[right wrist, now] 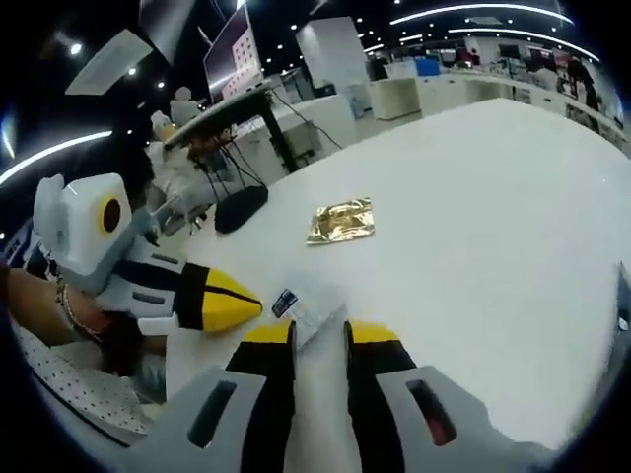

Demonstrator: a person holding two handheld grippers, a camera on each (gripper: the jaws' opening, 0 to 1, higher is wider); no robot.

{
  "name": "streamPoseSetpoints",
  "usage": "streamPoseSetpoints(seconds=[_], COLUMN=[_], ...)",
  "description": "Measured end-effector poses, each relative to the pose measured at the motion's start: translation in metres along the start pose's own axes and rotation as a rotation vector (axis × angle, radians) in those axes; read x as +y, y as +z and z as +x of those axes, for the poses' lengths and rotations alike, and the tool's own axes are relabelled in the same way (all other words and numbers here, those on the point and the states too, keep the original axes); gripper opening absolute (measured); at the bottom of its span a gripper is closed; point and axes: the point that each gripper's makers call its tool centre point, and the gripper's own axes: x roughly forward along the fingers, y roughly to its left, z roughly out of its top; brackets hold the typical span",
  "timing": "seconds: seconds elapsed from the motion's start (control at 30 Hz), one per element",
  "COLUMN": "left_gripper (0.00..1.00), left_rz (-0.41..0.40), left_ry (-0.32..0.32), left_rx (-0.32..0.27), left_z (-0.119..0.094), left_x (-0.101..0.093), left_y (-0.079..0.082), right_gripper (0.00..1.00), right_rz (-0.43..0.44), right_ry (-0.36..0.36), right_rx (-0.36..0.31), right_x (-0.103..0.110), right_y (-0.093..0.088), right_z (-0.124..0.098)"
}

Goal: Arrange the skincare products in the storage area until every visible bottle or jar stands upright without overlapping.

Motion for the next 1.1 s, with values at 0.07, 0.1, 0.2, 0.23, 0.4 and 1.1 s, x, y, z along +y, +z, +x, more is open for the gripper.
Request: streamPoseSetpoints(seconds=[0.07, 0.1, 0.2, 0.23, 0.4, 1.1], left_gripper=[0.0, 0.0, 0.0, 0.0, 0.0, 0.17], left_rz=[0.002, 0.002, 0.001, -0.001, -0.141, -0.283], left_ry=[0.001, 0.0, -0.005, -0.006, -0.109, -0.439], left_rx=[-0.002, -0.002, 0.0, 0.0, -0.014, -0.129], left_z=[0.001, 0.003, 0.003, 0.004, 0.005, -0.008], left_x=[0.0, 0.001, 0.001, 0.001, -0.009, -0.049], left_y=[0.0, 0.0, 0.001, 0.001, 0.007, 0.051], right_gripper=[0.14, 0.14, 0.09, 0.06, 0.0, 0.0], right_rz=[0.003, -0.005, -0.025, -0.034, -0.21, 0.084], right_ry=[0.018, 0.031, 0.015, 0.016, 0.006, 0.141], right_rx=[0.011, 0.012, 0.019, 0.013, -0.001, -0.211], right_x=[0.005, 0.009, 0.01, 0.011, 0.019, 0.013], right_y=[-0.001, -0.002, 0.0, 0.001, 0.013, 0.049], right_z=[0.006, 0.01, 0.01, 0.011, 0.006, -0.064])
